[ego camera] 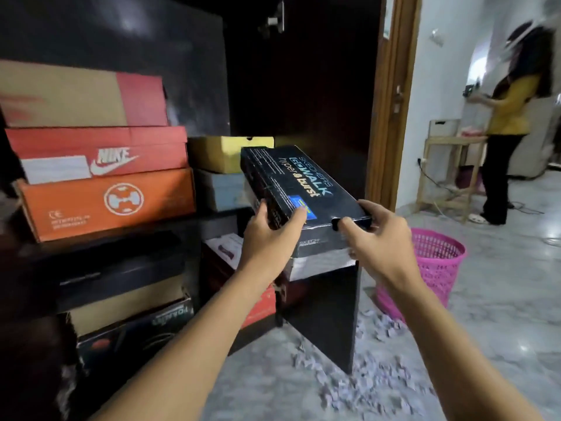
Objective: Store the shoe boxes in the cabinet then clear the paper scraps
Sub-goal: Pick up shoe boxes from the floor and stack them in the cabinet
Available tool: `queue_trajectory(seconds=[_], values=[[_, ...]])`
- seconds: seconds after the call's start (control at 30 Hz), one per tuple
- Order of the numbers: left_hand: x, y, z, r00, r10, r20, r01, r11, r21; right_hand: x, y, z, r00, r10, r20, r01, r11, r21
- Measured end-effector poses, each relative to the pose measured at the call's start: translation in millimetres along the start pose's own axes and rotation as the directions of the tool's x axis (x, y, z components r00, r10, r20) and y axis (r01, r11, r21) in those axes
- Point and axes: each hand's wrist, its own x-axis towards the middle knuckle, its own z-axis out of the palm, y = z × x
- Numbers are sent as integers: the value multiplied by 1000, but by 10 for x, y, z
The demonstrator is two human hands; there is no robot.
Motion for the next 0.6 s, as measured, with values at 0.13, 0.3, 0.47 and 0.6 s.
queue_trajectory(seconds=[0.13,0.3,0.47,0.6], values=[[558,487,-310,999,40,8,-40,999,-9,636,-586,204,999,-6,-31,5,1000,-23],[1185,1088,-688,996,51,80,-50,999,-13,1213,-1287,394,999,-8,-48,6,999,-45],[1595,1390,-832,990,29,138,-29,1000,1,1699,-1586,465,1000,-3,-31,1,998,-68],[1862,1352,-741,985,-5,174,-6,998,62,1998,-1496,527,1000,18,-6,-18,993,-114]])
